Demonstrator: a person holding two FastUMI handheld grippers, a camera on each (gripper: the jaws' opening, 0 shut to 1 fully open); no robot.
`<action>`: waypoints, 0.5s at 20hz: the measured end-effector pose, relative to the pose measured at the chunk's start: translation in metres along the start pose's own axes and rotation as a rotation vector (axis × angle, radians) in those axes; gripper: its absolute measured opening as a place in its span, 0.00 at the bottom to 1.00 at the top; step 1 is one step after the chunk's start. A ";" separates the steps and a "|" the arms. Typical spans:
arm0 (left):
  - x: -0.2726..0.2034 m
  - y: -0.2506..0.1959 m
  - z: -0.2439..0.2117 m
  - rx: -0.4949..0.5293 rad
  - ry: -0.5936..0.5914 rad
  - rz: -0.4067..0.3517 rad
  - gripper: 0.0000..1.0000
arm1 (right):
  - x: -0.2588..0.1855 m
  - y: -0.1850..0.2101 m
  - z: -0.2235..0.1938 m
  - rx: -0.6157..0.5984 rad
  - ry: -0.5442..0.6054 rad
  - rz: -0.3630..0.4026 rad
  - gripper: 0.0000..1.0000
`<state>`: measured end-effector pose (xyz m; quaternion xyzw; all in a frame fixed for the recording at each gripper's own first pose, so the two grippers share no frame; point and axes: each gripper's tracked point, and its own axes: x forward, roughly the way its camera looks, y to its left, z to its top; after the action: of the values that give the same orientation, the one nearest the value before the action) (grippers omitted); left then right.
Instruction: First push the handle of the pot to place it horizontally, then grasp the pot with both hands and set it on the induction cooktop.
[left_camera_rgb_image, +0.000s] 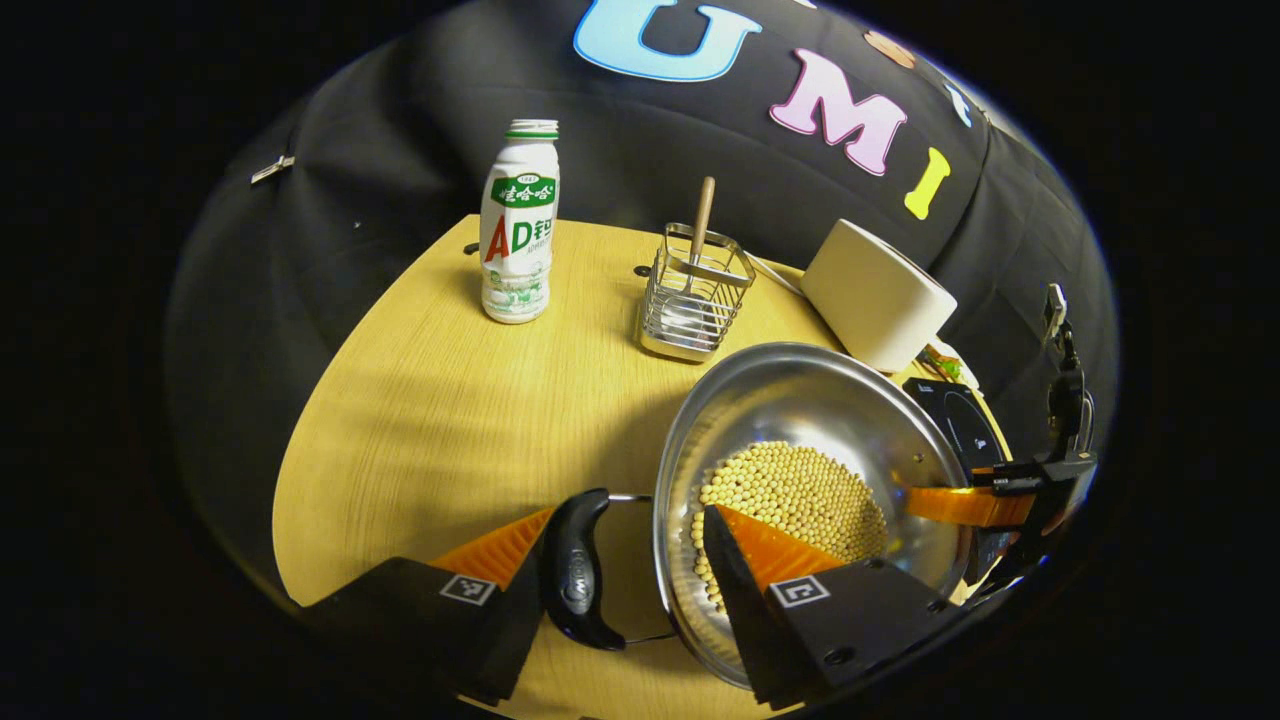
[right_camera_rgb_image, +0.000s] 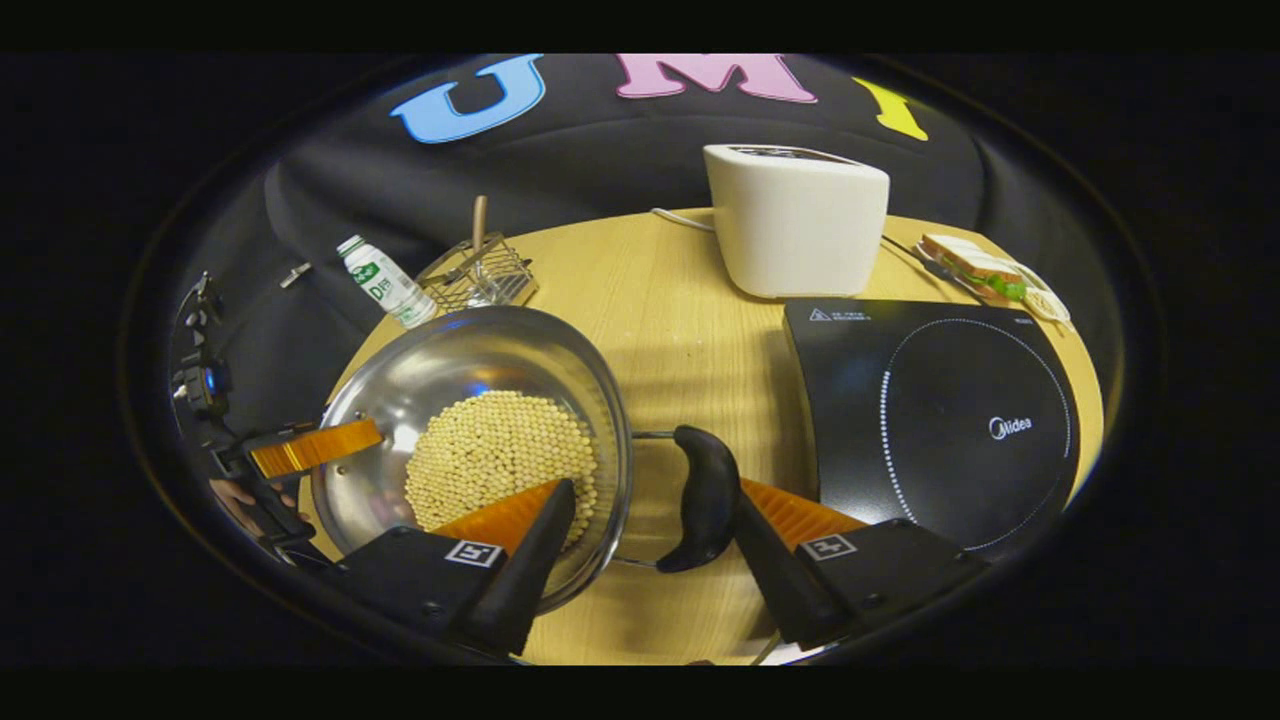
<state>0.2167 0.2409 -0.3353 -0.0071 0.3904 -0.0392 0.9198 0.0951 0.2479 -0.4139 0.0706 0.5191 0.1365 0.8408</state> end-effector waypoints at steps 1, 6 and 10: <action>0.001 0.001 -0.001 0.005 0.007 0.006 0.83 | 0.000 -0.004 0.002 0.013 0.001 -0.016 0.77; 0.008 0.009 -0.011 -0.012 0.052 0.015 0.65 | 0.007 -0.005 0.005 0.047 0.010 -0.024 0.65; 0.013 0.011 -0.016 -0.008 0.099 0.037 0.67 | 0.009 -0.009 0.002 0.045 0.029 -0.040 0.62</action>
<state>0.2146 0.2508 -0.3563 -0.0018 0.4358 -0.0208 0.8998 0.1022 0.2419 -0.4227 0.0768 0.5355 0.1088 0.8339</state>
